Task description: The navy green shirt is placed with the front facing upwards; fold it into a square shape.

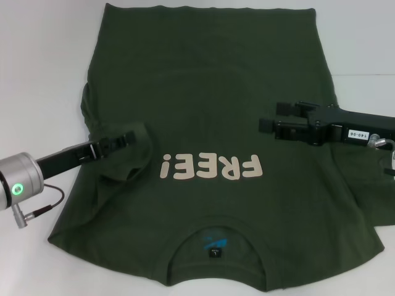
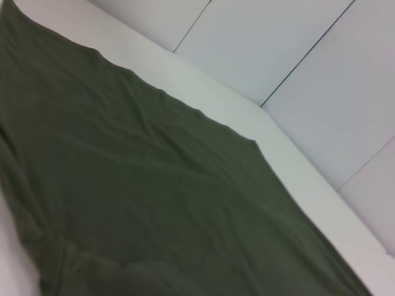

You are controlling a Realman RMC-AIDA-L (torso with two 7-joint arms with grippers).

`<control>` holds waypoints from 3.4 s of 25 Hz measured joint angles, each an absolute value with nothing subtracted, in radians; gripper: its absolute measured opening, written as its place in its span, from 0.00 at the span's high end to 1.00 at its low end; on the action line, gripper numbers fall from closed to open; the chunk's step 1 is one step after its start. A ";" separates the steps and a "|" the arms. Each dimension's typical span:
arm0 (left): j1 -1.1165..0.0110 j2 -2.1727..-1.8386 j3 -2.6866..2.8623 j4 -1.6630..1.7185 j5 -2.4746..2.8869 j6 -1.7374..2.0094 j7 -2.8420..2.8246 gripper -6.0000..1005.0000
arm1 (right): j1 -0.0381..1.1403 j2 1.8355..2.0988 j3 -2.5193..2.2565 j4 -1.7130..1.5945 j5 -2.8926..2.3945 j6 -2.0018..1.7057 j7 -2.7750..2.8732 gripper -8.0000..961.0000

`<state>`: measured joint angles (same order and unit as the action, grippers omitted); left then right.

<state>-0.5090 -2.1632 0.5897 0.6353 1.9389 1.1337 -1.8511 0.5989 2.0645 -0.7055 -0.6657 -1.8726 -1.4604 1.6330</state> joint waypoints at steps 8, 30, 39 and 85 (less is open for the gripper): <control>-0.500 -2.167 0.601 0.620 1.945 1.108 -1.774 0.16 | 0.604 2.065 -0.707 -0.666 -1.874 -1.465 1.637 0.07; -0.500 -2.167 0.653 0.615 2.028 1.026 -1.741 0.16 | 0.597 2.066 -0.703 -0.663 -1.872 -1.468 1.636 0.07; -0.506 -2.164 0.655 0.624 2.090 1.136 -1.749 0.16 | 0.597 2.066 -0.702 -0.665 -1.871 -1.468 1.638 0.07; -0.556 -2.166 0.801 0.650 2.016 1.547 -1.281 0.16 | 0.374 1.928 -0.573 -0.660 -2.005 -1.356 2.280 0.07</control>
